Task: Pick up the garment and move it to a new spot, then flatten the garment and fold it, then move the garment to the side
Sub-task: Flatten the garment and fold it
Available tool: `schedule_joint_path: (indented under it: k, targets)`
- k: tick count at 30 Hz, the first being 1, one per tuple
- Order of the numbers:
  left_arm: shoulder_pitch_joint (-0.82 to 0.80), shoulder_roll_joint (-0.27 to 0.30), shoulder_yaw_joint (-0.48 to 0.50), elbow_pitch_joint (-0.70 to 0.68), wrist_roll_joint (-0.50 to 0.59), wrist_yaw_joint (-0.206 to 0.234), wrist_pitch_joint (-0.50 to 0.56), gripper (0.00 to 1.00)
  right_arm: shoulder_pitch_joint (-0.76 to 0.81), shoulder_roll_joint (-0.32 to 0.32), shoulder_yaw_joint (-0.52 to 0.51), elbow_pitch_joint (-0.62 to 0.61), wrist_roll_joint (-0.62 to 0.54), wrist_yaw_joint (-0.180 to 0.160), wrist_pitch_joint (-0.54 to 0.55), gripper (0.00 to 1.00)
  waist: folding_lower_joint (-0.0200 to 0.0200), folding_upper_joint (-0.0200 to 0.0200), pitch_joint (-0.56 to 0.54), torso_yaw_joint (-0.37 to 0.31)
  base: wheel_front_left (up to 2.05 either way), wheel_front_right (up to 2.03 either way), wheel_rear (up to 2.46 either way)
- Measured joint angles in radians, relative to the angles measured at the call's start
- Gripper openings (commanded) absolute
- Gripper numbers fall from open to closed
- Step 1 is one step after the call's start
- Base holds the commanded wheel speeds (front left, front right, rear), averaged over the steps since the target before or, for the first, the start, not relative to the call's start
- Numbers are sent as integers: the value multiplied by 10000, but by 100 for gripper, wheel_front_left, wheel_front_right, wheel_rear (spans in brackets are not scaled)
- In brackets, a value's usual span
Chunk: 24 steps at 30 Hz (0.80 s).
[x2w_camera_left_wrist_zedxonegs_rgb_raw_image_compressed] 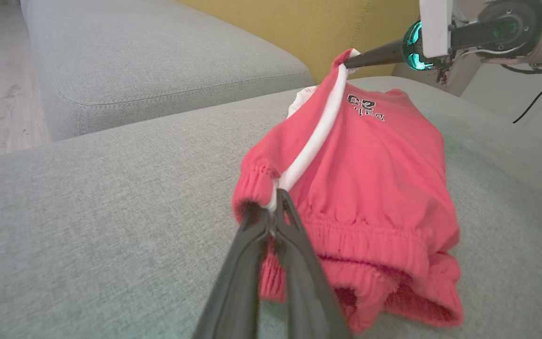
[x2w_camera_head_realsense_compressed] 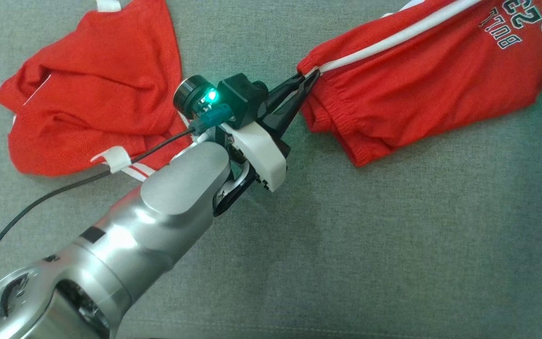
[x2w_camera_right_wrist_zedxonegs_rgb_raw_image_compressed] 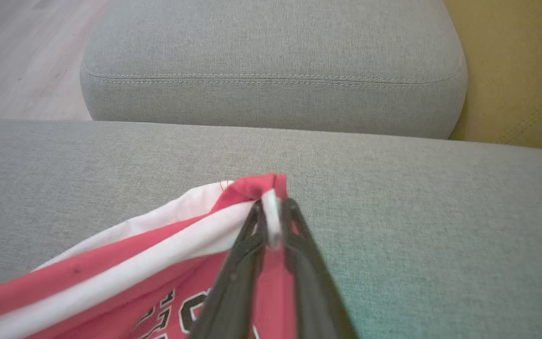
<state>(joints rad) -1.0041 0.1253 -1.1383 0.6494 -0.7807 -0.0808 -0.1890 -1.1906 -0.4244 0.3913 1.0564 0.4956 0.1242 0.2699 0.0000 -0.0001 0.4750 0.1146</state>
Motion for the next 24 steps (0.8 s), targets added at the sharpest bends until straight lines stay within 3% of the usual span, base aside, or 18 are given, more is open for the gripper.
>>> schedule_joint_path:
  k: [7,15,20,24]
  targets:
    - [-152,-63,127,284,-12,31,-265,100,-320,67,-88,435,176,0,-656,100,0,0,-99,-73,0,0,0]
    - [-87,196,564,305,-29,385,-520,100,-237,215,-295,539,1022,0,-1760,100,-1,0,-821,-246,0,0,0]
    - [387,635,911,192,23,930,-604,100,606,510,-280,-270,1847,0,-2746,100,-2,0,-1511,-465,0,0,0]
    - [1071,995,1501,-403,247,1651,-621,100,1681,698,-46,-1147,2336,0,-3647,100,-3,1,-2088,-718,0,0,0]
